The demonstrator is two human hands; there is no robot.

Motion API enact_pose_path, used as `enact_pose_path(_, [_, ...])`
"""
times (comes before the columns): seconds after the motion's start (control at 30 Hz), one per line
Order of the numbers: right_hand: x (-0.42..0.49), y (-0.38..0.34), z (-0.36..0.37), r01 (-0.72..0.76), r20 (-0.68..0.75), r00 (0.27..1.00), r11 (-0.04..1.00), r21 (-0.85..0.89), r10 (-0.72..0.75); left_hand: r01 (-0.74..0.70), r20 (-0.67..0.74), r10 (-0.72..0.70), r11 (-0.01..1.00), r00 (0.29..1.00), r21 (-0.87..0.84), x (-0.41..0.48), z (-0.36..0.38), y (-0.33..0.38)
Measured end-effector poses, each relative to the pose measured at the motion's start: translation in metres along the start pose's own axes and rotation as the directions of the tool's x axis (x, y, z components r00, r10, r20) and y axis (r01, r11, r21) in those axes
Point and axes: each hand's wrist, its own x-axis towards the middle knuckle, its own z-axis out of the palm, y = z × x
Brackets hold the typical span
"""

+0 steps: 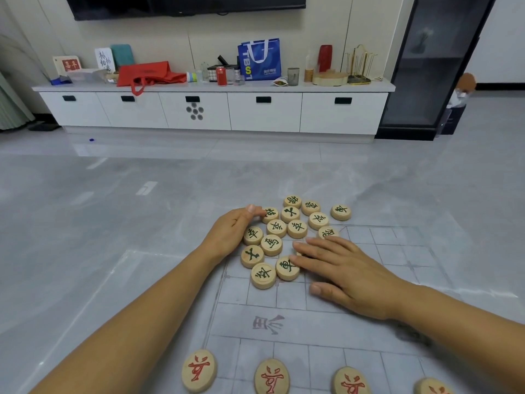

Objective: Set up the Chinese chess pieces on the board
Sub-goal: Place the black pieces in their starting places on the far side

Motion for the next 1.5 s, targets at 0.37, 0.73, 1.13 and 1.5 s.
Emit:
enact_pose_path(0.37, [-0.02, 0.044, -0.001, -0.148, -0.111, 0.982, 0.988, 0.034, 0.151, -0.066, 0.051, 0.057, 0.981, 0.997, 0.181, 0.002, 0.001, -0.001])
enact_pose_path(0.73, [0.105, 0.042, -0.022, -0.28, -0.09, 0.956, 0.96, -0.002, 0.278, -0.283, 0.238, 0.199, 0.869, 0.951, 0.406, -0.004, 0.006, -0.001])
enact_pose_path(1.13, [-0.001, 0.067, -0.018, -0.193, -0.149, 0.967, 0.976, 0.098, 0.206, -0.213, 0.211, 0.14, 0.901, 0.967, 0.377, -0.001, 0.006, -0.002])
enact_pose_path(1.5, [0.037, 0.045, -0.022, -0.448, -0.218, 0.879, 0.891, -0.078, 0.423, -0.196, 0.17, 0.143, 0.912, 0.975, 0.361, 0.003, 0.005, -0.006])
